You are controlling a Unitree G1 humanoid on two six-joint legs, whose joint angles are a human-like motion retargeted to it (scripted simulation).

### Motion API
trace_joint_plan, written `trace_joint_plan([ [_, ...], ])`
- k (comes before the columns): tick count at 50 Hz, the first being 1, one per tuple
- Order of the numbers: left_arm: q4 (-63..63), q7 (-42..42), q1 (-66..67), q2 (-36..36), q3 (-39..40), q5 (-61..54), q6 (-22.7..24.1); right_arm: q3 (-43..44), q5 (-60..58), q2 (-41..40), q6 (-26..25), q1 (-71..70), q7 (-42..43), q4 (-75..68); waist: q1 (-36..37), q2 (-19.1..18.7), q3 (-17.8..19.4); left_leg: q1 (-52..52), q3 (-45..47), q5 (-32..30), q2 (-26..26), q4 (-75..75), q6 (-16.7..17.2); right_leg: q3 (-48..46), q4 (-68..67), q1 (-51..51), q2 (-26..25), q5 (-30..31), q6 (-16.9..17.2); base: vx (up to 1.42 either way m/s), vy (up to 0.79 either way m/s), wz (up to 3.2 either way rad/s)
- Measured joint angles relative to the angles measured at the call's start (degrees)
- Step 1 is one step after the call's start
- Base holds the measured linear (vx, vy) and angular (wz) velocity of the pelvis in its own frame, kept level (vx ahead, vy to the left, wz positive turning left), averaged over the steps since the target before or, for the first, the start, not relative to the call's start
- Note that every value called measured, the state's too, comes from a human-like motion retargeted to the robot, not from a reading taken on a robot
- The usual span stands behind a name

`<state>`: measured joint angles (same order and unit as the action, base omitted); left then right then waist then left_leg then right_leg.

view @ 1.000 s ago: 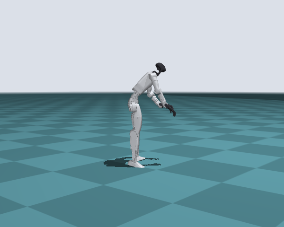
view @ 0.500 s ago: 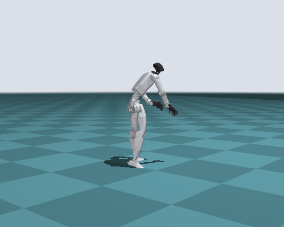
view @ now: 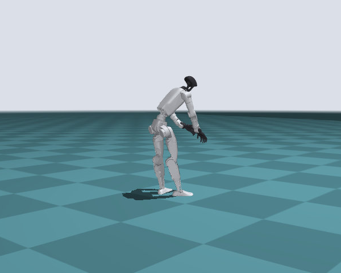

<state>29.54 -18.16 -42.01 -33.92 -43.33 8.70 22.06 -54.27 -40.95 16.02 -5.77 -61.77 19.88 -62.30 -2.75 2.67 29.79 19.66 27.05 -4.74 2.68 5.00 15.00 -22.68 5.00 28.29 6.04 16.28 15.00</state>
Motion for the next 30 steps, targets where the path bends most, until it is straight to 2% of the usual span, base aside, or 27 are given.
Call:
trace_joint_plan([
  [2, -2.7, -1.3, -3.0, -1.8, -5.2, 9.0, 2.4, 0.0, 0.7, 1.4, 1.4, 0.3, 0.6, 1.9, -1.8, -0.2, 0.0, 0.4, -0.9, -0.2, 0.6, 0.0, 0.0, -2.4, 0.0, -0.1, 1.0, 1.0, 0.0, -0.03, -0.06, 0.57],
  [4, -2.5, -1.7, -6.1, -4.4, -9.6, 15.7, 2.7, 0.3, 2.1, 3.2, 2.3, 0.5, 1.2, 3.7, -3.2, -0.4, 0.0, 0.6, -1.5, -0.5, 0.9, 0.0, 0.0, -4.2, 0.0, -0.1, 1.6, 1.8, 0.0, 0.0, -0.1, 0.42],
  [8, 4.0, 1.6, -11.8, -10.3, -16.3, 20.9, 1.1, 2.4, 7.5, 7.8, 2.8, 1.5, 2.4, 6.4, -4.5, -1.2, 0.0, 0.6, -2.4, -0.7, 0.8, 0.0, 0.0, -5.4, 0.0, -0.3, 1.6, 2.3, 0.0, 0.05, -0.15, 0.25],
  [11, 13.4, 5.5, -15.2, -14.2, -17.5, 21.3, -2.2, 5.6, 13.0, 11.3, 2.6, 3.0, 2.8, 7.3, -4.7, -1.9, 0.0, 0.4, -2.8, -0.7, 0.5, 0.0, 0.0, -5.5, 0.0, -0.5, 1.4, 2.0, 0.0, 0.08, -0.15, 0.14],
  [13, 22.2, 6.9, -16.7, -15.2, -15.0, 17.1, -6.2, 8.0, 17.3, 13.0, 2.1, 3.9, 3.0, 7.2, -4.8, -2.1, 0.0, 0.5, -3.0, -0.7, 0.5, 0.0, 0.0, -5.6, 0.0, -0.5, 1.3, 1.9, 0.0, 0.08, -0.12, 0.11],
  [15, 32.0, 4.4, -18.6, -15.3, -10.1, 8.3, -11.2, 8.0, 18.1, 14.4, 1.2, 4.0, 2.8, 5.8, -5.2, -2.0, 0.0, 0.5, -3.1, -0.7, 0.5, 0.0, 0.0, -5.7, 0.0, -0.5, 1.3, 1.8, 0.0, 0.09, -0.11, 0.1],
  [18, 45.1, -6.0, -24.1, -14.5, 3.1, -4.7, -18.5, 11.8, 20.7, 14.6, 0.1, 5.4, 4.5, 5.4, -6.6, -1.8, 0.0, 0.5, -3.5, -0.8, 0.4, 0.0, 0.0, -5.9, 0.0, -0.5, 1.3, 1.7, 0.0, 0.09, -0.1, 0.09],
  [20, 49.4, -11.5, -29.7, -14.2, 10.4, -12.4, -21.2, 12.7, 22.3, 14.9, -0.5, 5.9, 4.5, 5.2, -7.4, -1.7, 0.0, 0.5, -3.7, -0.9, 0.3, 0.0, 0.0, -6.1, 0.0, -0.5, 1.2, 1.5, 0.0, 0.08, -0.1, 0.09],
  [22, 48.7, -12.5, -34.3, -13.0, 12.1, -14.5, -21.4, 13.2, 24.0, 15.4, -0.5, 6.1, 4.4, 4.8, -7.9, -2.0, 0.0, 0.6, -4.0, -1.0, 0.1, 0.0, 0.0, -6.4, 0.0, -0.5, 1.1, 1.3, 0.0, 0.07, -0.1, 0.12],
  [25, 42.9, -9.2, -38.6, -7.3, 6.0, -7.7, -20.3, 15.0, 26.4, 16.8, 0.1, 6.9, 4.3, 4.1, -8.2, -3.4, 0.0, 0.6, -4.8, -1.1, -0.1, 0.0, 0.0, -7.0, -0.4, -0.7, 1.0, 0.7, 0.0, 0.08, -0.09, 0.19],
  [30, 23.4, -4.3, -42.9, 4.9, -13.9, 12.2, -15.5, 20.9, 27.4, 18.2, 0.7, 7.6, 4.7, 3.4, -9.4, -6.7, 0.0, 0.5, -6.2, -0.7, -0.4, 0.0, 0.0, -8.0, -1.8, -0.8, 1.6, -1.1, 0.0, 0.11, -0.05, 0.24],
])
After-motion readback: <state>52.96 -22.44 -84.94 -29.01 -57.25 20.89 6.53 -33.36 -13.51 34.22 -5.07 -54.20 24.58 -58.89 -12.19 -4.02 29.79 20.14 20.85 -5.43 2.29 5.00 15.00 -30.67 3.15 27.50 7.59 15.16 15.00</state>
